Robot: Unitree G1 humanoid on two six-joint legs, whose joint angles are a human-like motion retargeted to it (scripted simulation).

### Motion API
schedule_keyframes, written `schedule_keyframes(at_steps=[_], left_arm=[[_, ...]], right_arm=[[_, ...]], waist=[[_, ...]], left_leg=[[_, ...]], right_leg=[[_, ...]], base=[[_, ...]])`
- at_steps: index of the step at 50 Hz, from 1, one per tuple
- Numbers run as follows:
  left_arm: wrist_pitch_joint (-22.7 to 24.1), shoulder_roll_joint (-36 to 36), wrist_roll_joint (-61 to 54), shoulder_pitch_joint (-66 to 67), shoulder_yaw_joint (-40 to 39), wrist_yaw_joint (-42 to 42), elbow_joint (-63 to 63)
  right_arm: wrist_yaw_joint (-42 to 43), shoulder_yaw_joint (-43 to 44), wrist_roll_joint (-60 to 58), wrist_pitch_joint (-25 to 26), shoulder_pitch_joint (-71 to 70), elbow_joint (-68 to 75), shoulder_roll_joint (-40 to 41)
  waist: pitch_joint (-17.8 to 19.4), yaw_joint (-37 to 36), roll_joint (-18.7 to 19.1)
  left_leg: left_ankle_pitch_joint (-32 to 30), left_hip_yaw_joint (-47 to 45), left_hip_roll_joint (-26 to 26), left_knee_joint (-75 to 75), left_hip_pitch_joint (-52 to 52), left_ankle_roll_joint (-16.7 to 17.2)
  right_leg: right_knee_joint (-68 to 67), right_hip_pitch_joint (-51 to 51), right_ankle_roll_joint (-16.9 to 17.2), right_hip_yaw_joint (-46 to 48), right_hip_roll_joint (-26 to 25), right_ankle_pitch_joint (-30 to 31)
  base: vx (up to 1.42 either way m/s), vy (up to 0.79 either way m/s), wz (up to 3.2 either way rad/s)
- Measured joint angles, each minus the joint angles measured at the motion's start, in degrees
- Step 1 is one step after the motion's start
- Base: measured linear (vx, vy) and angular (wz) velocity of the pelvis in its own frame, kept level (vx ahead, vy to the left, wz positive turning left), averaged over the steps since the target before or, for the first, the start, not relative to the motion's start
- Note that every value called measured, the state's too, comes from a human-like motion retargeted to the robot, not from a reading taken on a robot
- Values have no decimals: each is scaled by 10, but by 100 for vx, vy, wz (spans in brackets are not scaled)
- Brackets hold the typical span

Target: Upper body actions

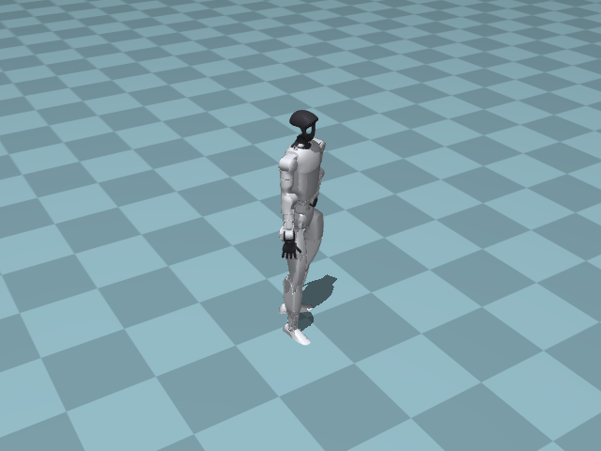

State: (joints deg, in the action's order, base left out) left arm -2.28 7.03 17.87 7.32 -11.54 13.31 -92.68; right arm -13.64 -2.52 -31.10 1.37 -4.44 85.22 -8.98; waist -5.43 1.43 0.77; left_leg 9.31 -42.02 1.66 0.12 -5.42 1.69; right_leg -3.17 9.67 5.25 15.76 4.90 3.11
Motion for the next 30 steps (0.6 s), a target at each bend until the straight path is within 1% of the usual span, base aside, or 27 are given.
schedule_keyframes(at_steps=[10, 16, 18, 20, 25, 27, 30], left_arm=[[10, -4, 92, 22, 78, 22, 29], [0, -26, 89, 14, 85, 29, 15], [-1, -33, 88, 7, 82, 35, 19], [2, -37, 89, 1, 80, 36, 26], [13, -41, 93, -19, 77, 24, 46], [14, -42, 94, -32, 71, 17, 51], [17, -43, 89, -46, 63, 8, 56]], right_arm=[[17, 22, 10, 3, -19, 13, -14], [30, 59, 2, 10, -25, 26, -21], [34, 74, 9, 11, -26, 34, -25], [42, 90, 18, 16, -27, 47, -28], [72, 136, 55, 31, -20, 89, -38], [79, 153, 76, 34, -10, 102, -39], [83, 176, 108, 37, 8, 122, -39]], waist=[[-5, 98, 11], [-16, 203, 46], [-16, 237, 60], [-16, 268, 75], [-15, 334, 110], [-12, 354, 120], [-7, 375, 125]], left_leg=[[51, -140, 2, 11, -51, 37], [58, -207, 9, 9, -61, 62], [58, -228, 13, 11, -60, 69], [58, -244, 18, 13, -59, 76], [56, -262, 28, 13, -49, 90], [56, -267, 31, 12, -45, 93], [58, -271, 31, 13, -44, 97]], right_leg=[[12, 39, 39, -118, -63, 53], [20, 61, 61, -148, -100, 68], [22, 69, 62, -158, -113, 73], [24, 76, 55, -169, -126, 81], [28, 93, 46, -188, -154, 93], [28, 99, 43, -191, -160, 94], [28, 100, 42, -195, -165, 92]], base=[[-28, -6, -200], [-14, 9, -142], [-10, 11, -121], [-7, 11, -108], [-3, 9, -73], [-4, 7, -45], [-3, 2, -28]])
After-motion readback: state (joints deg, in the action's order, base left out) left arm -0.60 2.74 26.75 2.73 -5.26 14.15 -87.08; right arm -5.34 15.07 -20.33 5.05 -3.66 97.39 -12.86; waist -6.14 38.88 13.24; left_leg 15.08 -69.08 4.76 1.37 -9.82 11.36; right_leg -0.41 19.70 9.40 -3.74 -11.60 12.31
